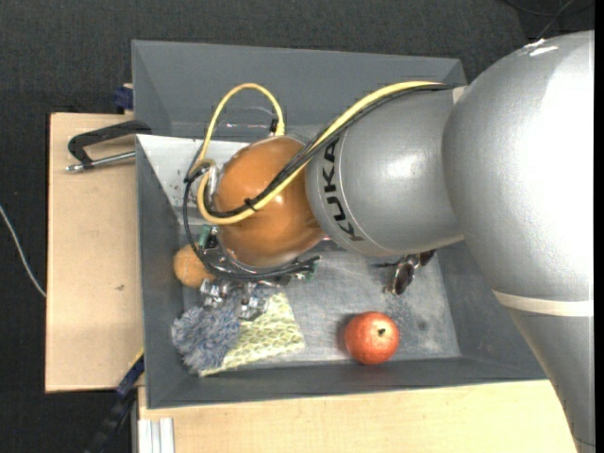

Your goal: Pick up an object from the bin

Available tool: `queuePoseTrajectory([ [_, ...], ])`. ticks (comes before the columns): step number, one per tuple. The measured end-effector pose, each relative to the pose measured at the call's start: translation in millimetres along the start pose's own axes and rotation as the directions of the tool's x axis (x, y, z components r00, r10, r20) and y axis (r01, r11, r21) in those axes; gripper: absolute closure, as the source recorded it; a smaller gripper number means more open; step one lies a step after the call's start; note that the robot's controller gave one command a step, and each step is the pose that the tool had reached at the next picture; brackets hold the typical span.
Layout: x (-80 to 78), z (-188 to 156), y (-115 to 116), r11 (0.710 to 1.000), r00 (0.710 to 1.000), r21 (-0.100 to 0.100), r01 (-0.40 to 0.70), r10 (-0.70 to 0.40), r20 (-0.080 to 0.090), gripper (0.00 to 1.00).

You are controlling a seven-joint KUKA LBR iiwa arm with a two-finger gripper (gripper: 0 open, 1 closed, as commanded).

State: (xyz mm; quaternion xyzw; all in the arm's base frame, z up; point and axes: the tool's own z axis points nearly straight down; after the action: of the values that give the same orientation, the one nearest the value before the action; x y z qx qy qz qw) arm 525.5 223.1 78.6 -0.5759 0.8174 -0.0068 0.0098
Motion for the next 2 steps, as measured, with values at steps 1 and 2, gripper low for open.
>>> queuePoseTrajectory([
  [1, 0.7, -42, 4, 1.000, 1.000, -0.023, 0.000, 0.000, -0.006, 1.00],
  [2, 6.1, -75, -8, 1.000, 1.000, -0.015, 0.010, -0.010, 0.002, 1.00],
])
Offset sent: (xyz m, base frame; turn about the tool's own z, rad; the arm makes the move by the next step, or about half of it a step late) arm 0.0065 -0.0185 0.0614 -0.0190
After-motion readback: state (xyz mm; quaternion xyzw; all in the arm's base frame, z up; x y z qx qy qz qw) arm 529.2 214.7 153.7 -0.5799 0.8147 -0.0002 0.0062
